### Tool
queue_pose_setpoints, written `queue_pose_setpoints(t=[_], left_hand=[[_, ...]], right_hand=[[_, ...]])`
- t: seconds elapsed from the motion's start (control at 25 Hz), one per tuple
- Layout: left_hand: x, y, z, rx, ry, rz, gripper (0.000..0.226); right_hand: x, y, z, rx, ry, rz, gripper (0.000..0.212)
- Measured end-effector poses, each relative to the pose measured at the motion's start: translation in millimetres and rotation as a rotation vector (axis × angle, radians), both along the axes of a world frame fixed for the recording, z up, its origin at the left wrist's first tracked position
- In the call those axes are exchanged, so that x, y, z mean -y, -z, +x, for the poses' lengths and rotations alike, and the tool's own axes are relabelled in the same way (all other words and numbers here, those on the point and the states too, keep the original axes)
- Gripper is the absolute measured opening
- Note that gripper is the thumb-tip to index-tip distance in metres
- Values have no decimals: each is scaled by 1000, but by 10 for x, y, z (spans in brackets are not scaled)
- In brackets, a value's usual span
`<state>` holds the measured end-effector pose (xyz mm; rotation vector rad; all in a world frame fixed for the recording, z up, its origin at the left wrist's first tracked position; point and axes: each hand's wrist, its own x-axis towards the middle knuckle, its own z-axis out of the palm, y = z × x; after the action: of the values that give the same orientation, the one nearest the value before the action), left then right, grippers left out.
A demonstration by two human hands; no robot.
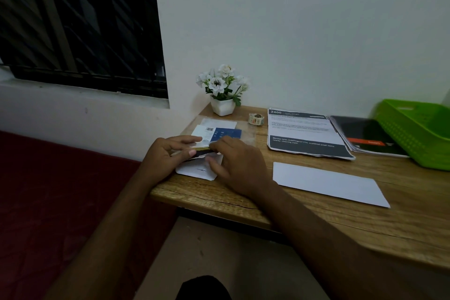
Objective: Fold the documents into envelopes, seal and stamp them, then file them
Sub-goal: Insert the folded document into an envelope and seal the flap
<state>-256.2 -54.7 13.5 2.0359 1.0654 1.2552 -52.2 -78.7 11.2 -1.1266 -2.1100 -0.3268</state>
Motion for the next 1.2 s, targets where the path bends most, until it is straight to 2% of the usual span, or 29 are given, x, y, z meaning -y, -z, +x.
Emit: queue_pose_setpoints(t=[0.12,0.32,0.56,0.76,0.92,1.0,1.08,1.2], left_hand=[[2,-1,-10,-20,14,-4,17],[5,14,-9,10,-48,64,12],[-8,37,-10,86,-128,69,27],[5,14,21,49,-192,114,24],[137,0,104,23,-227,370,16],[220,-15,195,46,-237,395,11],[301,-45,361,43,-205,405,16],[395,-97,686,82,-194,541,29]], right_hand=[[-14,7,-34,-18,-29,-13,33],[-63,41,-7,-89,-29,-59,20],[63,-46,116,-233,-110,-55,20],[335,-162,367,-455,-221,-17,15],[643,-193,670,-743,-269,-35,13],[781,-227,841,-882,-286,-45,15],[875,-271,1018,-993,-276,-39,19],[964,-317,1261,-1170,-217,-32,25]])
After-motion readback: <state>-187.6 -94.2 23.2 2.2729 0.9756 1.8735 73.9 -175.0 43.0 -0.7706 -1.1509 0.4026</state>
